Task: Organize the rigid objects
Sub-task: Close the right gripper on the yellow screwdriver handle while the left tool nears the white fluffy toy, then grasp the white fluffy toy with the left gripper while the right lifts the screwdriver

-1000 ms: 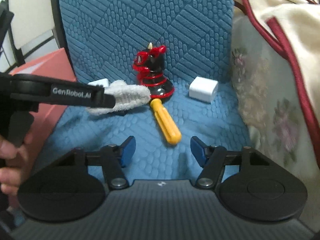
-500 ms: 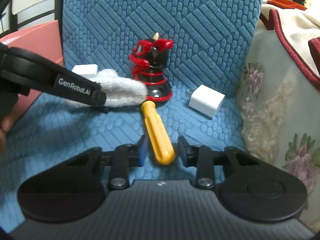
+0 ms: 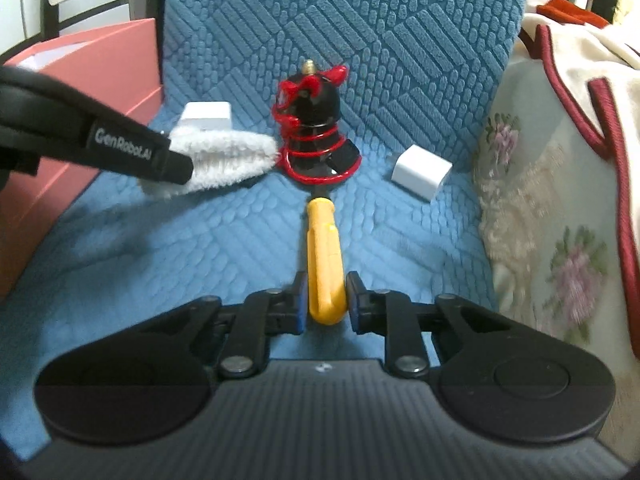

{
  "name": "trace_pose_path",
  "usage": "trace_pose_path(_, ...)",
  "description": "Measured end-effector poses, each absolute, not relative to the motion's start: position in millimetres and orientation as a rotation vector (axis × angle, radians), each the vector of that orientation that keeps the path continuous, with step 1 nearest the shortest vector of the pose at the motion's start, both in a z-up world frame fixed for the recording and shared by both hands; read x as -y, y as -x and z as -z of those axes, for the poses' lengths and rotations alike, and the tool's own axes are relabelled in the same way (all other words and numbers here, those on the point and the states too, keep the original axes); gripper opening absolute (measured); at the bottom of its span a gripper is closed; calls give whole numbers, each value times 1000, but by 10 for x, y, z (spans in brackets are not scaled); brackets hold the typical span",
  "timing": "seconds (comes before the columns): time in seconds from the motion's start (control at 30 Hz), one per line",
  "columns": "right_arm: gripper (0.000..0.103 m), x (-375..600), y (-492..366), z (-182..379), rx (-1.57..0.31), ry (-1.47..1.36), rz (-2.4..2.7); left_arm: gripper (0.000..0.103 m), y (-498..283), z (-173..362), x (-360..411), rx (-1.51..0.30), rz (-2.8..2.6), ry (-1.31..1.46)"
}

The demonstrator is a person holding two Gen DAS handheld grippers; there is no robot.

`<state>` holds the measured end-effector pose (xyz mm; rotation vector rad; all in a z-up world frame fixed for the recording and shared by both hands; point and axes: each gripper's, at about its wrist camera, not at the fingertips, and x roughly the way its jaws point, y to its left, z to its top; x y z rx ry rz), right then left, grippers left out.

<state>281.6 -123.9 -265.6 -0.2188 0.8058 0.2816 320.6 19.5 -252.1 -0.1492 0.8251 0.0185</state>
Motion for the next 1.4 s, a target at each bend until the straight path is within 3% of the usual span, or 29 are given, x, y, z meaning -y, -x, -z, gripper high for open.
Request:
trace_pose_path(0.7,23,1199,-1659,2463,-920,182,-205,15,-2067,2512,-140,-964,47,223)
trace_pose_path(0.77,23,1208,-1664,2463,-917,173,-210,20,-2091,2535,-172,-984,55,251)
trace_pose_path(0.8,24,1216,-1672,2463,-912,165,-210,32,-2116,2544,-190,-991,58,264)
trace_pose_path(0.83,25,1225,-1679,2469,-906,158,-211,51,-2145,2549,-211,-996,55,278)
trace_pose_path(0.9,34,1238,-1696,2500,-894,144,-214,65,-2187,2547,-257,-994,35,301)
trace_pose_path(0.97,42,1236,-1716,2537,-882,132,-217,65,-2214,2545,-261,-987,37,297)
trace_pose_path(1.4,42,1169,-1948,2659,-822,118,-217,65,-2524,2609,-68,-977,13,123)
